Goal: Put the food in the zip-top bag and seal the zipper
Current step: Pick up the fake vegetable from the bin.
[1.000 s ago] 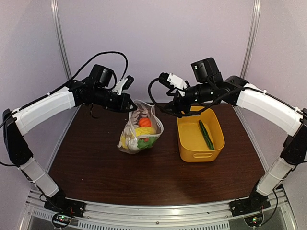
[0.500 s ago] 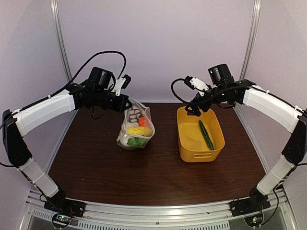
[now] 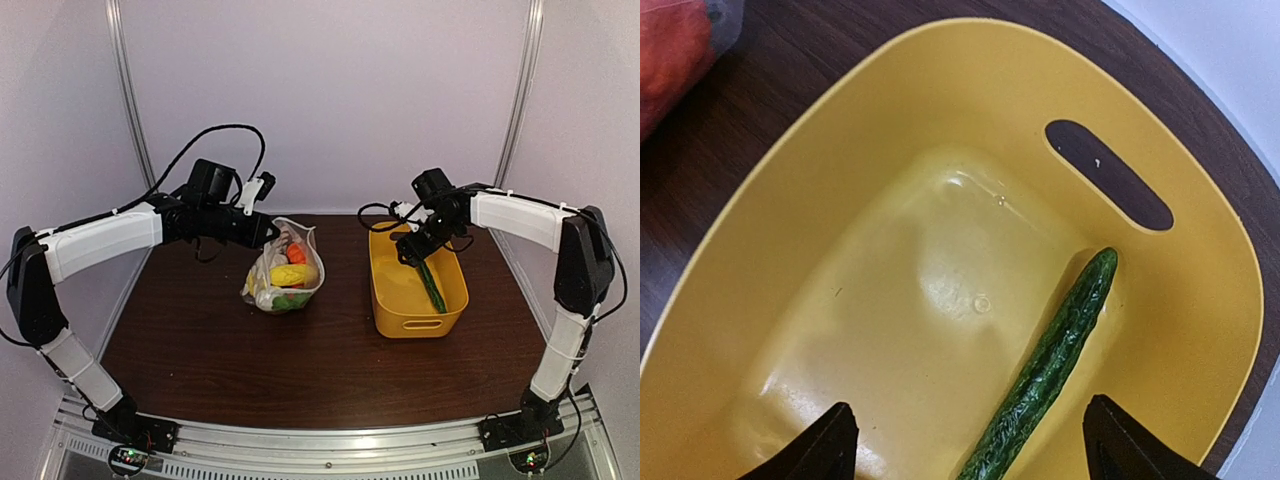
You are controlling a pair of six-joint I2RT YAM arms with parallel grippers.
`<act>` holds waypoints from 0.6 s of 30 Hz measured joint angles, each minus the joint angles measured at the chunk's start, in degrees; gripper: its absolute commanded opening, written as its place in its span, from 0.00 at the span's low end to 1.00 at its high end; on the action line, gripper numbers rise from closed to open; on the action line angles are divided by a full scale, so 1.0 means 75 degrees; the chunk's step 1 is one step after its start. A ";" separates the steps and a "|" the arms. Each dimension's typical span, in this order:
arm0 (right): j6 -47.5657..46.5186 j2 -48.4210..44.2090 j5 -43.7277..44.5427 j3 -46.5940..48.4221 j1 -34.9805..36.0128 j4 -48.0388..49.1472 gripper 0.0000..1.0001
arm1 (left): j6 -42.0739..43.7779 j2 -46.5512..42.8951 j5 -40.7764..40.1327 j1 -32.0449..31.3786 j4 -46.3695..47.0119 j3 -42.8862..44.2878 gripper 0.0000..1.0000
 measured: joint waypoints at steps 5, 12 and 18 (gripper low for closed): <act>0.0650 0.0551 0.0469 0.0064 -0.0119 -0.0006 0.78 | 0.0006 0.0000 0.0003 0.0000 0.0073 -0.0047 0.00; 0.1317 0.1405 0.0463 0.0460 -0.0466 -0.0023 0.72 | 0.0052 -0.0006 -0.0006 0.0000 0.0122 -0.0102 0.00; 0.1559 0.1760 0.0487 0.0586 -0.0551 -0.0038 0.71 | 0.0055 -0.0006 -0.0009 0.0000 0.0122 -0.0105 0.00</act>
